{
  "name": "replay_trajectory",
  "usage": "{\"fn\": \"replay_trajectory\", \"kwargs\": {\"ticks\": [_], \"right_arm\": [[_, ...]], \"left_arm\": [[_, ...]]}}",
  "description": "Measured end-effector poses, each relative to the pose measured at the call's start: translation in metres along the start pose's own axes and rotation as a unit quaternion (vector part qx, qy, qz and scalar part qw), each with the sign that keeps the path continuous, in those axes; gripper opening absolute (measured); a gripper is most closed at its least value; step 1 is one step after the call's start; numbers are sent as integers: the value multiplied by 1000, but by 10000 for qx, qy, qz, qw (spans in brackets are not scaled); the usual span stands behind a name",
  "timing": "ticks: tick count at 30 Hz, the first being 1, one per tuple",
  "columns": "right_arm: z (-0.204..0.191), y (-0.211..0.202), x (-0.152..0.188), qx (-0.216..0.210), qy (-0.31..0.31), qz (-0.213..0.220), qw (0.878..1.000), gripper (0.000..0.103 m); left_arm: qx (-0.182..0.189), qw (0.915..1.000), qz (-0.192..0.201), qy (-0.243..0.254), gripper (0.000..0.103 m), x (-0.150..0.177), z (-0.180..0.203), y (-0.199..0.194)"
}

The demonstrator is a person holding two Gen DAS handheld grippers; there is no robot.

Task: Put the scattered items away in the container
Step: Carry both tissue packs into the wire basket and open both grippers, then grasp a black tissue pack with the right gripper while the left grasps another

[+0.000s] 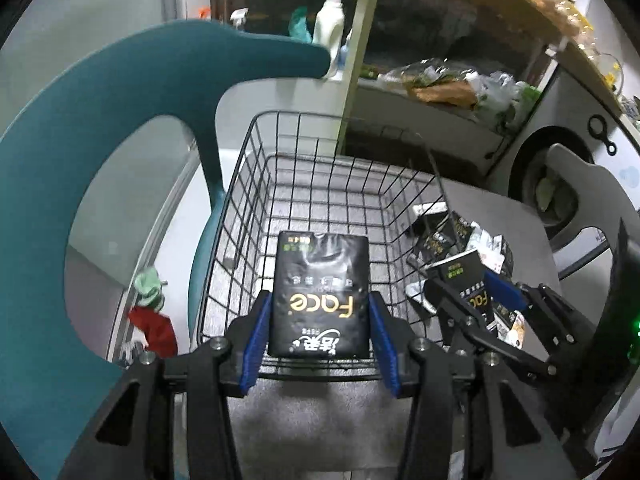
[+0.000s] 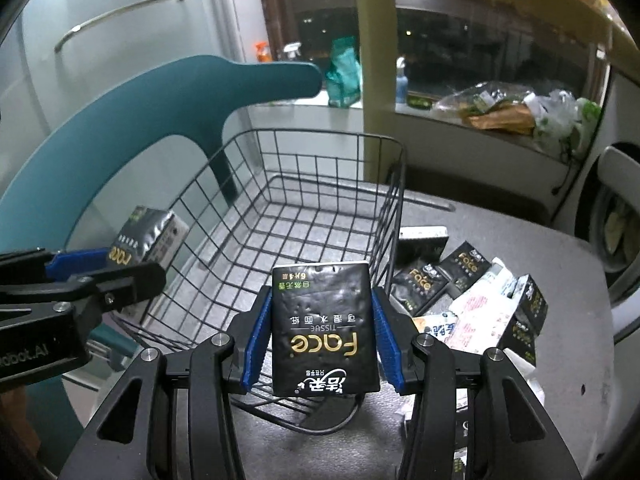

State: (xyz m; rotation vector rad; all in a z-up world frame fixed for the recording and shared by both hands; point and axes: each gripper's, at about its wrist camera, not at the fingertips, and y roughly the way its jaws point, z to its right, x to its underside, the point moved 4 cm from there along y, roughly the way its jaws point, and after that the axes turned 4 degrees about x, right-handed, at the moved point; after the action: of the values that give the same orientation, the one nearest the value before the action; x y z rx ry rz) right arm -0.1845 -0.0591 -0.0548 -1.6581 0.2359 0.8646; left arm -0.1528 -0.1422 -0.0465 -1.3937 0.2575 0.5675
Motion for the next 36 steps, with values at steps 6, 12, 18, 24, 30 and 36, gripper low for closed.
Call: {"fn": "replay_trajectory", "kwargs": {"ticks": [6, 12, 18, 24, 30, 36], "right_arm": [[0, -3, -1, 1, 48, -27, 10000, 52], [4, -13, 1, -31, 110, 19, 9999, 54], [25, -59, 11, 176, 113, 345, 9992, 54], [73, -106, 55, 826, 65, 323, 9960, 54], [93, -91, 132, 927, -416, -410, 9940, 54], [106, -62, 186, 738, -692, -958, 9902, 54]], "left_arm": [[-101, 9998, -149, 84, 55, 6, 1, 1], [-105, 9999, -67, 14, 55, 5, -3, 0], [176, 9990, 220, 343, 56, 18, 25, -26], [667, 9931, 228, 937, 62, 64, 86, -48], [960, 9850, -249, 1415, 63, 121, 134, -28], [816, 9796, -780, 1661, 64, 160, 139, 7]]}}
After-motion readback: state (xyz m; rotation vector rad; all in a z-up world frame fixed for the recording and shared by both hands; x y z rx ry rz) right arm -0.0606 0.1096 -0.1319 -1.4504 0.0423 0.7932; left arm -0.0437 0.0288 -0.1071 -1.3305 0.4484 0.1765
